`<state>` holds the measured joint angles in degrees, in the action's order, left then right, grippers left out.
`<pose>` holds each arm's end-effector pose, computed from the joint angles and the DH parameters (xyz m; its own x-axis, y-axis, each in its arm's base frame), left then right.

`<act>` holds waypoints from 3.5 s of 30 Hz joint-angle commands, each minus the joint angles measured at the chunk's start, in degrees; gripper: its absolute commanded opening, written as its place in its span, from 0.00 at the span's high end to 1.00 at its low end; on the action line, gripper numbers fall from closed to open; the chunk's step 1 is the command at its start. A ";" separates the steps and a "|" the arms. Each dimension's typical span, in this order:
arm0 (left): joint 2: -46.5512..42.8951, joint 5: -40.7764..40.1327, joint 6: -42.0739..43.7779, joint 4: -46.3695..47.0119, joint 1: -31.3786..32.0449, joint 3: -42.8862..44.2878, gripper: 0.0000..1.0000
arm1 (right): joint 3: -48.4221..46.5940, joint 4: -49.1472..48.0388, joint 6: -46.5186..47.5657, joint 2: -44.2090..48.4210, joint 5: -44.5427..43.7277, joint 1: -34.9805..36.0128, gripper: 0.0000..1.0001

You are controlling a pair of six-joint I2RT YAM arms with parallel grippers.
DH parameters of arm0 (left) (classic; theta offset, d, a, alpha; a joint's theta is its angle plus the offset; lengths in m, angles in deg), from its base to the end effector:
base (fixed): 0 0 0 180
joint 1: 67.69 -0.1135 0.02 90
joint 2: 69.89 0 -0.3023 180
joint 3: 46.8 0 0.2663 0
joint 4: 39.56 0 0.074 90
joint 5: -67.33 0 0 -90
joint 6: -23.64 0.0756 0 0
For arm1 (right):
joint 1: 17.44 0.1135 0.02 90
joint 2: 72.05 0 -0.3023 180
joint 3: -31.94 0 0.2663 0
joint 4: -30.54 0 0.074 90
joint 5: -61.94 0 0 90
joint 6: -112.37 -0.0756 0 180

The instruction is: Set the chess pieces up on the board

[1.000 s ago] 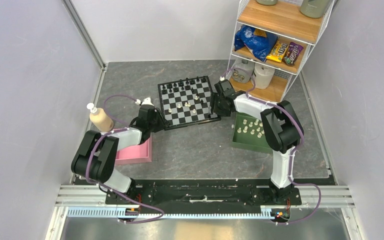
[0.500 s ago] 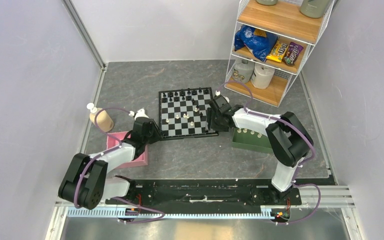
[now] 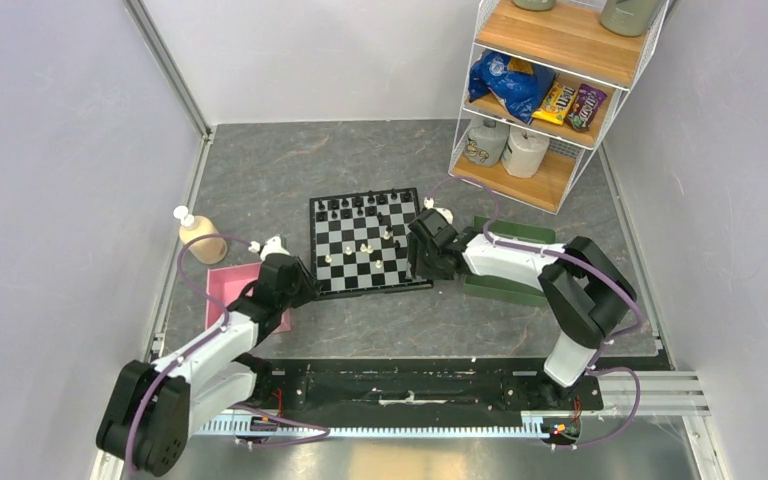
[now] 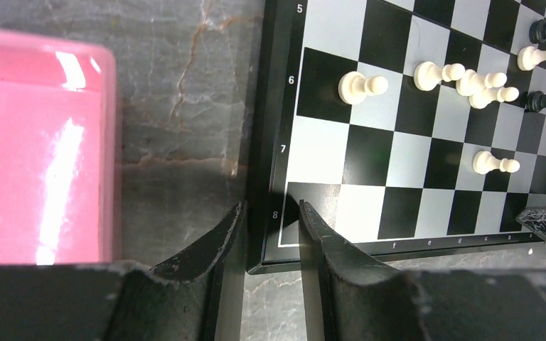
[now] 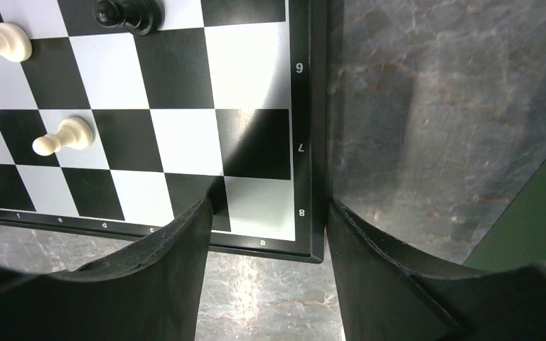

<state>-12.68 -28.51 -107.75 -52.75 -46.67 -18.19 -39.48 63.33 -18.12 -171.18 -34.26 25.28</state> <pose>0.1907 -0.0650 0.1407 -0.6558 -0.4526 -0.6042 -0.1967 0.8751 -0.4421 0.2826 0.2499 0.1583 -0.8989 0.0486 -0.4355 -0.0680 0.9663 0.2483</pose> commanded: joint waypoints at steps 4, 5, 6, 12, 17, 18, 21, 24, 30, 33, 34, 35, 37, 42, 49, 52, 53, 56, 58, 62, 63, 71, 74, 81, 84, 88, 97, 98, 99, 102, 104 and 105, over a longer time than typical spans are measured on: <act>-5.02 7.00 -8.88 -5.70 4.03 -2.66 0.63 | 4.00 -0.54 -5.07 1.93 6.55 5.80 0.34; -5.56 6.51 -9.50 -5.95 4.60 -3.04 0.63 | 4.45 -0.57 -5.32 2.28 5.93 6.19 0.34; -6.00 6.25 -10.12 -6.56 5.03 -3.39 0.63 | 5.11 -0.55 -5.75 2.69 5.10 6.64 0.34; -9.16 4.32 -12.33 -9.46 7.22 -5.27 0.63 | 7.88 -0.10 -7.57 5.54 5.10 8.24 0.34; -11.79 3.83 -13.73 -11.52 8.79 -6.10 0.63 | 8.70 1.45 -8.09 6.53 4.46 8.87 0.34; -12.16 3.87 -14.16 -11.53 9.13 -6.27 0.63 | 8.93 1.46 -8.34 6.69 4.52 8.91 0.34; -12.53 3.48 -14.29 -12.02 10.07 -6.03 0.63 | 9.38 1.36 -8.44 7.18 4.26 9.21 0.33; -12.16 3.52 -14.19 -12.07 10.51 -5.86 0.64 | 8.03 2.45 -6.93 7.05 1.26 9.14 0.32; -12.44 3.56 -14.40 -12.28 10.99 -5.85 0.66 | 3.50 4.46 -3.13 4.50 -1.00 8.32 0.32; -13.02 3.73 -14.27 -12.77 11.06 -5.60 0.66 | 2.42 4.59 -0.90 5.22 -0.48 8.08 0.31; -13.27 3.61 -14.34 -13.20 11.06 -5.45 0.65 | 2.16 4.59 -0.07 5.78 0.04 8.08 0.30; -13.52 3.44 -14.20 -13.76 11.06 -5.21 0.65 | 1.78 4.67 0.48 6.20 0.49 8.06 0.29; -14.07 3.08 -13.82 -14.72 11.06 -4.69 0.62 | 0.84 5.26 1.67 7.45 0.74 8.07 0.27; -14.92 0.96 -11.79 -18.83 11.13 -1.41 0.52 | -2.76 8.34 3.81 8.64 -0.14 8.00 0.26; -14.26 -2.52 -9.73 -22.77 11.06 3.47 0.44 | -7.27 11.86 4.78 8.24 -1.93 7.41 0.25; -12.42 -3.17 -8.98 -21.90 11.06 4.50 0.42 | -8.51 13.21 4.70 7.00 -1.81 6.57 0.25; -11.70 -3.17 -8.68 -21.60 11.06 4.79 0.42 | -8.41 13.07 4.62 6.61 -1.54 6.44 0.25; -9.90 -3.44 -7.97 -21.53 11.06 6.09 0.42 | -8.63 13.21 4.17 6.10 -1.52 5.74 0.25; -9.68 -3.73 -7.75 -22.38 11.06 7.43 0.42 | -9.50 13.21 4.41 6.09 -0.63 5.00 0.25; -10.43 -4.94 -6.93 -25.03 11.06 11.04 0.36 | -12.25 13.36 5.01 4.59 2.34 2.17 0.29; -10.59 -5.91 -6.43 -26.03 11.06 12.55 0.34 | -12.92 13.37 5.16 3.88 3.15 1.38 0.30; -5.67 -13.39 0.42 -33.28 10.90 25.96 0.19 | -20.96 14.91 6.74 -3.73 9.62 -1.34 0.40; -1.16 -14.57 3.94 -33.23 10.50 31.20 0.17 | -25.57 15.77 7.25 -7.98 10.54 -1.88 0.43; 7.22 -12.84 8.90 -32.69 7.74 39.43 0.16 | -34.15 17.20 8.15 -15.74 10.62 -4.01 0.51; 7.83 -10.81 8.82 -31.30 6.06 39.49 0.16 | -36.28 18.17 8.67 -17.77 11.01 -4.14 0.56; 7.83 -7.61 8.41 -29.25 3.54 38.31 0.16 | -37.39 18.81 9.18 -19.61 10.45 -4.14 0.61; 8.09 -3.45 9.13 -27.46 -0.35 37.41 0.16 | -40.43 19.28 8.77 -22.67 10.26 -4.14 0.60; 8.20 -2.96 9.21 -27.25 -0.61 37.40 0.16 | -40.78 19.25 8.76 -22.94 10.29 -4.18 0.61; 8.35 -2.70 9.27 -27.09 -0.79 37.40 0.16 | -41.14 19.33 8.75 -23.18 10.35 -4.15 0.61; 8.66 -2.14 9.39 -26.99 -1.36 37.14 0.16 | -41.70 19.79 8.84 -23.75 9.99 -4.14 0.65; 8.63 -1.73 9.43 -26.99 -1.72 36.84 0.16 | -41.81 20.42 9.02 -23.84 9.52 -4.14 0.66; 8.56 -1.73 9.48 -27.00 -1.85 36.66 0.16 | -41.90 20.65 9.03 -23.83 9.43 -4.15 0.67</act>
<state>-4.30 -31.95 -100.65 -81.97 -47.81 19.25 -78.71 82.50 -9.93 -194.59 -24.01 21.01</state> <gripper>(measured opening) 0.841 0.345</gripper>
